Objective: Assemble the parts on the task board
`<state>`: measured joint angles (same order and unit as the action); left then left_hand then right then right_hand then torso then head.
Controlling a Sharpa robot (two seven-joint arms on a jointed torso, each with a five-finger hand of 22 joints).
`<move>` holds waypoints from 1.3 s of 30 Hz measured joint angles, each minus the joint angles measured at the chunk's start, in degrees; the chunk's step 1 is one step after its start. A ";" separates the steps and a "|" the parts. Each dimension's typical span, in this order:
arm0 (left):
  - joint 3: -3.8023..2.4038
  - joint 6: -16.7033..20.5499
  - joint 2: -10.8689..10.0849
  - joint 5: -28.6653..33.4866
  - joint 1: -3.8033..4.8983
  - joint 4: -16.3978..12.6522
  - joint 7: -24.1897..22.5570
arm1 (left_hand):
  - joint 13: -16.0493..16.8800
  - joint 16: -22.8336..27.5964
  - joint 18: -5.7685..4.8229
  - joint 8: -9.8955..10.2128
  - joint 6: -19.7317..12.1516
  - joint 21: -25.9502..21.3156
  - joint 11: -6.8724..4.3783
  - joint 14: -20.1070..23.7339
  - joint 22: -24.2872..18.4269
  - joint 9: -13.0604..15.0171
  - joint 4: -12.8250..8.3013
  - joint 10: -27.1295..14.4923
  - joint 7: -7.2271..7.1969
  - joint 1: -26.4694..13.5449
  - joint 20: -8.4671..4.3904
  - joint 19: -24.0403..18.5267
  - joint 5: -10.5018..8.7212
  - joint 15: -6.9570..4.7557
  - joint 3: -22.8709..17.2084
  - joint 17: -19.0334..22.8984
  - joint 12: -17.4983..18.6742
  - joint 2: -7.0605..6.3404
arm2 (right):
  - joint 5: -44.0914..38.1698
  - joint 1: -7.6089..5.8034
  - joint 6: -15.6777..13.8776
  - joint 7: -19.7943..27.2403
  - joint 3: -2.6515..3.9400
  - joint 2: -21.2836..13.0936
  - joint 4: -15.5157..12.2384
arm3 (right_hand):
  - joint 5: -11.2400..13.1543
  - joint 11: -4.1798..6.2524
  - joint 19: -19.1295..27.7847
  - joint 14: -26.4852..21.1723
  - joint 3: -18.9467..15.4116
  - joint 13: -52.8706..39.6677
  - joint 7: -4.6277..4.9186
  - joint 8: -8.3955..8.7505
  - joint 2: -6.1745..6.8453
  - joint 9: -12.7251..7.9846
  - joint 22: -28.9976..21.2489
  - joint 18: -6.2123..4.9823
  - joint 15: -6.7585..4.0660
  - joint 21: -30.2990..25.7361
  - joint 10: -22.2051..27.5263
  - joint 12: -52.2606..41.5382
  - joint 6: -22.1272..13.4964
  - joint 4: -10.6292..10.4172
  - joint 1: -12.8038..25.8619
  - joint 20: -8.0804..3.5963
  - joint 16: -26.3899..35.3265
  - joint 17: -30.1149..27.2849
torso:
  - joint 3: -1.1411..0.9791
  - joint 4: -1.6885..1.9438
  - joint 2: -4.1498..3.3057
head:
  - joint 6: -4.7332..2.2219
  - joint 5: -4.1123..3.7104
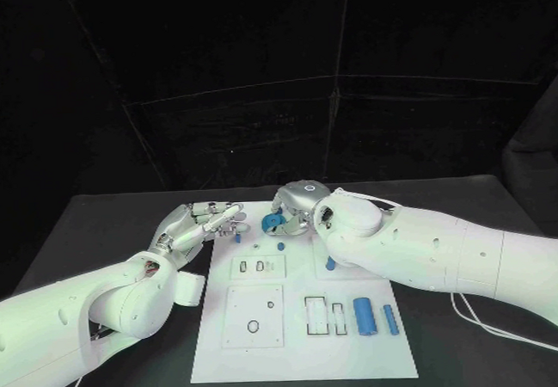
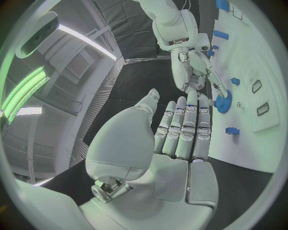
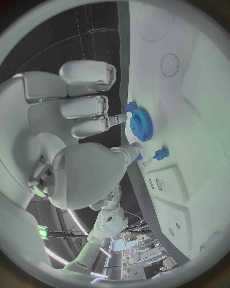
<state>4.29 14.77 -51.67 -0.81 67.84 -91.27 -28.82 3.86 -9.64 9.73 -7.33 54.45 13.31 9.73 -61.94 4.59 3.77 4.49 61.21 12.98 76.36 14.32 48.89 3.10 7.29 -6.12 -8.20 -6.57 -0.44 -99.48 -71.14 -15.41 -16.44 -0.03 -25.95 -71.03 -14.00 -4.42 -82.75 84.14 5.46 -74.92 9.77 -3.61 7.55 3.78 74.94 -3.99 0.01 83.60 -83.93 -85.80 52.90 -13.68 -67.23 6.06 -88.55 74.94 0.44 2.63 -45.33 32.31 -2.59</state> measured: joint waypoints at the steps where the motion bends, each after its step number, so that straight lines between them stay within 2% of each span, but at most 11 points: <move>1: 0.00 0.00 0.00 0.00 0.00 0.00 0.01 | 0.00 0.00 0.00 0.00 0.00 0.00 0.00 0.00 0.00 0.00 -0.09 0.00 0.00 0.00 0.00 0.00 0.00 0.00 -0.09 0.00 0.00 0.00 | 0.03 0.00 0.22 -0.01 0.00 0.01 0.01 | -1.70 0.00 -0.09 0.00 -0.77 0.00 0.00 0.00 -0.48 0.06 0.00 0.00 0.00 0.05 0.00 0.00 0.00 -1.05 0.74 0.09 0.00 0.00 | 0.00 0.00 0.00 | -0.01 -0.01; 4: 0.00 -0.01 0.00 0.00 0.00 0.02 0.03 | 0.00 0.00 0.00 0.00 0.00 0.00 0.00 0.00 0.00 0.00 -0.16 0.00 0.00 0.00 0.00 0.00 0.00 0.00 -0.16 0.00 0.00 0.00 | 0.10 0.00 1.08 -0.08 0.00 0.04 0.01 | -5.07 0.00 -0.09 0.00 -2.10 0.00 -0.13 0.00 -1.42 0.18 0.00 0.00 0.00 0.45 0.00 0.00 0.13 -2.38 1.67 0.09 0.00 0.00 | -0.01 0.00 0.00 | -0.01 -0.03; 10: 0.00 -0.02 0.00 0.00 0.00 0.04 0.09 | 0.00 0.00 0.00 0.00 0.00 0.00 0.00 0.00 -0.05 0.00 -0.15 0.00 0.00 0.26 0.00 0.00 0.00 0.00 -0.15 0.01 0.00 0.26 | 0.22 -0.02 2.32 -0.25 0.03 0.02 -0.03 | -6.12 0.00 -0.30 0.00 -2.60 0.00 -0.22 0.14 -2.00 0.11 0.00 0.00 0.00 0.45 0.00 0.00 0.50 -2.83 2.26 0.30 0.00 -0.01 | -0.01 0.00 0.00 | -0.03 -0.05; 13: 0.00 -0.03 -0.02 0.00 0.00 0.05 0.12 | 0.00 0.00 0.00 0.00 0.00 0.00 0.00 0.00 -0.05 0.00 -0.15 0.00 0.00 0.10 0.00 0.00 0.00 0.00 -0.15 0.01 0.00 0.43 | 0.28 -0.03 2.17 -0.29 0.03 -0.35 -0.22 | -8.41 0.01 -0.30 0.00 -3.16 0.00 -0.12 0.13 -3.09 0.13 -0.01 0.00 0.00 0.78 0.00 -0.34 0.57 -2.27 1.61 0.29 -0.27 -0.01 | -0.01 0.00 0.00 | -0.10 -0.05; 14: 0.00 -0.03 -0.02 0.00 0.00 0.07 0.12 | 0.00 0.00 0.00 0.00 0.00 0.00 0.00 0.00 -0.09 0.00 -0.15 0.00 0.00 0.06 0.00 0.00 0.00 0.00 -0.15 0.01 0.00 0.47 | 0.34 -0.02 2.06 -0.29 0.02 -0.54 -0.28 | -8.68 0.01 -0.30 0.00 -3.27 0.00 -0.04 0.13 -3.38 0.15 -0.01 0.09 0.00 0.78 0.00 -0.45 0.65 -2.16 1.31 0.29 -0.30 -0.01 | -0.01 0.00 0.00 | -0.13 -0.05; 15: 0.00 -0.04 -0.04 0.00 0.00 0.08 0.14 | 0.00 0.00 0.00 0.00 0.00 0.00 0.00 0.00 -0.10 0.00 -0.15 0.00 0.00 0.00 0.00 0.00 0.00 0.00 -0.15 0.01 0.00 0.53 | 0.45 -0.01 1.99 -0.29 0.01 -0.73 -0.31 | -8.64 0.01 -0.30 0.00 -3.40 0.00 -0.04 0.12 -3.52 0.15 -0.01 0.93 0.00 0.78 0.00 -0.45 0.65 -2.03 1.15 0.29 -0.30 -0.01 | -0.02 0.00 0.00 | -0.16 -0.04; 20: 0.00 -0.04 -0.20 0.00 0.00 0.20 0.18 | 0.00 0.00 -0.01 0.00 0.00 0.00 0.00 0.00 -0.10 0.00 -0.15 0.00 0.00 0.00 0.00 0.00 0.00 0.00 -0.15 0.01 0.21 0.53 | 1.69 0.07 2.03 -0.25 -0.01 -1.36 -0.30 | -7.67 0.01 -0.30 0.00 -4.08 0.00 -0.03 0.13 -3.35 0.09 -0.01 0.93 0.00 1.11 0.00 -0.45 0.65 -2.02 1.02 0.29 -0.30 -0.01 | -0.03 -0.09 0.01 | -0.27 0.05; 26: 0.00 -0.04 -0.28 0.00 0.03 0.46 0.21 | 0.00 0.00 0.00 0.00 0.00 0.00 0.00 0.00 -0.10 0.00 -0.15 0.00 0.00 0.00 0.00 0.00 0.00 0.00 -0.16 0.01 0.21 0.53 | 3.37 0.07 1.14 -0.06 -0.02 -2.45 -1.22 | -8.53 0.01 -0.50 0.00 -4.60 0.00 0.09 0.12 -3.54 0.08 -0.01 0.92 0.00 1.11 0.00 -0.45 0.11 -1.96 0.84 0.49 -0.30 -0.02 | -0.05 -0.12 0.03 | -0.44 -0.14; 29: 0.00 -0.04 -0.35 0.00 0.05 0.52 0.22 | 0.00 0.23 0.00 0.00 0.00 0.00 0.00 0.00 -0.09 0.00 -0.31 0.00 0.00 0.00 0.00 0.00 0.00 0.00 -0.31 0.01 0.21 0.53 | 4.46 0.09 -1.36 0.82 -0.04 -3.89 -2.33 | -10.24 0.01 -0.50 0.00 -4.82 0.00 0.09 0.13 -3.88 0.08 -0.01 0.92 0.00 1.11 0.00 -0.45 0.11 -1.19 -0.92 0.49 -0.30 -0.02 | -0.05 -0.11 0.04 | -0.52 -0.26; 32: -0.01 -0.05 -0.46 0.00 0.09 0.53 0.24 | 0.00 0.22 0.00 0.00 0.00 0.00 0.00 0.00 -0.09 0.00 -0.31 0.00 0.00 0.00 0.00 0.00 0.00 0.00 -0.31 0.02 0.21 0.53 | 6.38 0.10 -4.83 2.99 -0.05 -6.80 -4.47 | -10.50 0.01 -0.50 0.00 -4.63 0.00 -0.28 -0.04 -4.04 0.13 -0.01 0.92 0.00 1.11 0.00 -0.45 0.49 0.03 -2.56 0.49 -0.30 -0.02 | -0.04 -0.10 0.05 | -0.60 -0.28; 39: -0.01 -0.06 -0.69 -0.01 0.09 0.45 0.26 | 0.00 0.22 -0.01 0.00 0.00 0.00 0.00 0.00 -0.15 0.00 -0.31 0.00 0.00 0.00 0.00 0.00 0.00 0.00 -0.31 -0.04 0.21 0.53 | 14.50 0.07 -7.90 9.50 -0.05 -15.25 -8.16 | -7.23 0.01 -0.71 0.00 -4.47 0.00 -0.66 -0.16 -3.64 0.21 -0.02 0.91 0.00 1.11 0.00 -0.45 2.04 3.21 -7.01 0.28 -0.30 -0.02 | 0.01 -0.18 0.15 | -0.81 -0.29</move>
<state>4.29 14.71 -52.35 -0.82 67.93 -90.82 -28.56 3.86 -9.42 9.72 -7.33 54.45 13.31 9.73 -61.94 4.44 3.77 4.18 61.21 12.99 76.36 14.32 48.89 3.10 7.29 -6.43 -8.24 -6.36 0.08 -84.98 -71.07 -23.31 -6.94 -0.07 -41.19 -79.18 -21.24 -4.40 -83.45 84.14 0.99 -74.92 9.11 -3.77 3.91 3.99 74.92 -3.08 0.01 84.70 -83.93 -86.25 54.94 -10.47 -74.25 6.34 -88.85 74.91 0.45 2.45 -45.18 31.50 -2.88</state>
